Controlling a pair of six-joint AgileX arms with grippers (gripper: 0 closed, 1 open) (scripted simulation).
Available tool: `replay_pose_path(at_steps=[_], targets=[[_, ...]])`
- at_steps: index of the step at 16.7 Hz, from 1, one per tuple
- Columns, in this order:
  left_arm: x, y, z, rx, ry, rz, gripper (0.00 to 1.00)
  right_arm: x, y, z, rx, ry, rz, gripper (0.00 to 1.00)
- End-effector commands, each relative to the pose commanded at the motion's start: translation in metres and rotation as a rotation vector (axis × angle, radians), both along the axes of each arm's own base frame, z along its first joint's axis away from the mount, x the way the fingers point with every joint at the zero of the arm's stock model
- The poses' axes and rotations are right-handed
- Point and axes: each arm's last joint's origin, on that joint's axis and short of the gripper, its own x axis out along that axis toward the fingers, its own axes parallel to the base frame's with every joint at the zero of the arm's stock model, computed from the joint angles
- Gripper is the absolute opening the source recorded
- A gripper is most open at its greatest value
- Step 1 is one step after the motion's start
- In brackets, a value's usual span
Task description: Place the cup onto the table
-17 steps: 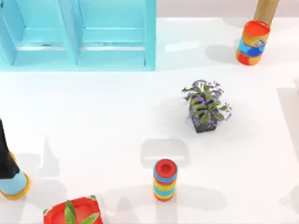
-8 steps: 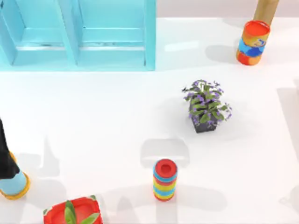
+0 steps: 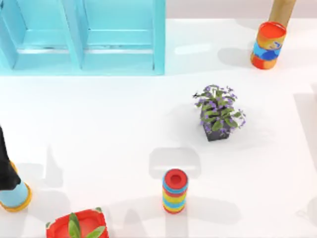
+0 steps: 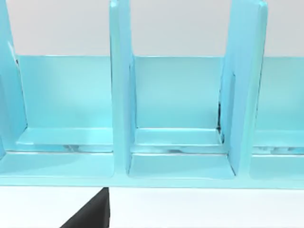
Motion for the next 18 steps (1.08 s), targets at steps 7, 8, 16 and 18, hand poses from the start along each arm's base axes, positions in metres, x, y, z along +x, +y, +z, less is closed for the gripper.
replay_pose_path(at_steps=[7, 8, 16, 18], targets=[[0.0, 0.0, 0.0, 0.0, 0.0, 0.0, 1.0, 0.014, 0.01, 0.012, -0.018, -0.039, 0.054, 0.0], [0.0, 0.0, 0.0, 0.0, 0.0, 0.0, 1.0, 0.021, 0.017, 0.019, -0.021, -0.052, 0.079, 0.0], [0.0, 0.0, 0.0, 0.0, 0.0, 0.0, 1.0, 0.023, 0.087, 0.08, 0.0, -0.034, 0.102, 0.0], [0.0, 0.0, 0.0, 0.0, 0.0, 0.0, 1.0, 0.013, 0.096, 0.092, -0.001, -0.019, 0.056, 0.0]])
